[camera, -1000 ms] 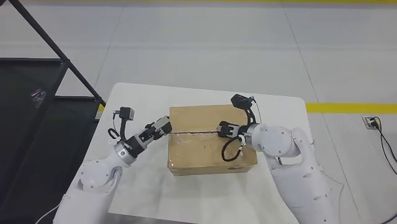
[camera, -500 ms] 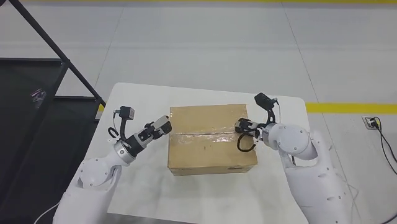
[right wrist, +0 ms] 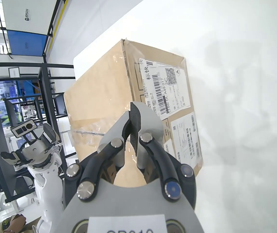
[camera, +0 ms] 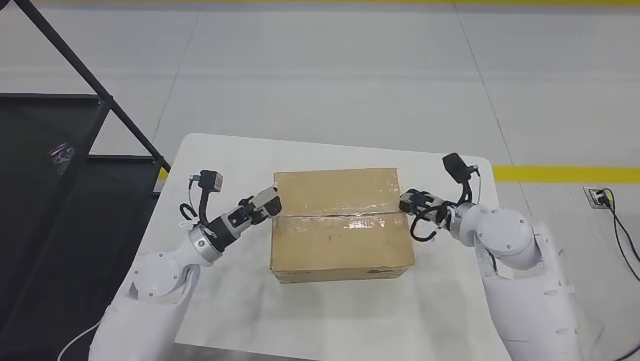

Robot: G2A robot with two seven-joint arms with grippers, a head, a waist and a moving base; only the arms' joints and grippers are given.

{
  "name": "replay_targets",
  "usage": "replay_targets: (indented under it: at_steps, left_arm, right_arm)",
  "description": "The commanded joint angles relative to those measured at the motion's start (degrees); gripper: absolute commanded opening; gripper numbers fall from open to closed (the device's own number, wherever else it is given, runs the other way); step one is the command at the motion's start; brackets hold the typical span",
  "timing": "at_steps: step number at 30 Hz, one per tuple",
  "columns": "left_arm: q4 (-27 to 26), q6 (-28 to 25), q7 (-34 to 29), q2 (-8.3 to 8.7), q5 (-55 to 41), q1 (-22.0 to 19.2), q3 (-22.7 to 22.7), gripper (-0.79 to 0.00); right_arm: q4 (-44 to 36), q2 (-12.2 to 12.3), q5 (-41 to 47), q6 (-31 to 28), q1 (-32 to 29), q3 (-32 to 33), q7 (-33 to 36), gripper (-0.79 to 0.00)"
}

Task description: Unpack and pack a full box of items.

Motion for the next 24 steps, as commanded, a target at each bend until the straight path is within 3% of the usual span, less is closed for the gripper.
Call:
replay_targets:
  at_steps: [1, 7, 13, 19, 24]
  left_arm:
    - [0.0, 0.0, 0.0, 0.02, 0.2, 0.0, 0.1, 0.0]
    - [-0.2, 0.4, 0.2, 0.04, 0.7, -0.1, 0.4, 0.0]
    - [-0.4, 0.6, 0.6, 0.14, 1.1, -0.1, 0.2, 0.0]
    - [-0.7, 0.1, 2.4, 0.48, 1.0, 1.2, -1.9, 0.0]
    - [-1.5, -0.2, 3.2, 0.92, 0.9, 3.1, -4.3, 0.0]
  right_arm:
    - [1.5, 0.2, 1.0, -0.5, 0.3, 0.5, -0.5, -0.785]
    - [2.9, 0.7, 4.8, -2.3, 0.0, 2.7, -2.6, -0.785]
    - [-3.3, 0.8, 11.1, -7.3, -3.4, 3.0, -5.3, -0.785]
    - [-7.1, 0.5, 10.0, -8.5, -3.6, -4.5, -4.6, -0.785]
    - [-3.6, -0.3, 9.8, -8.6, 0.0, -12.6, -3.5, -0.785]
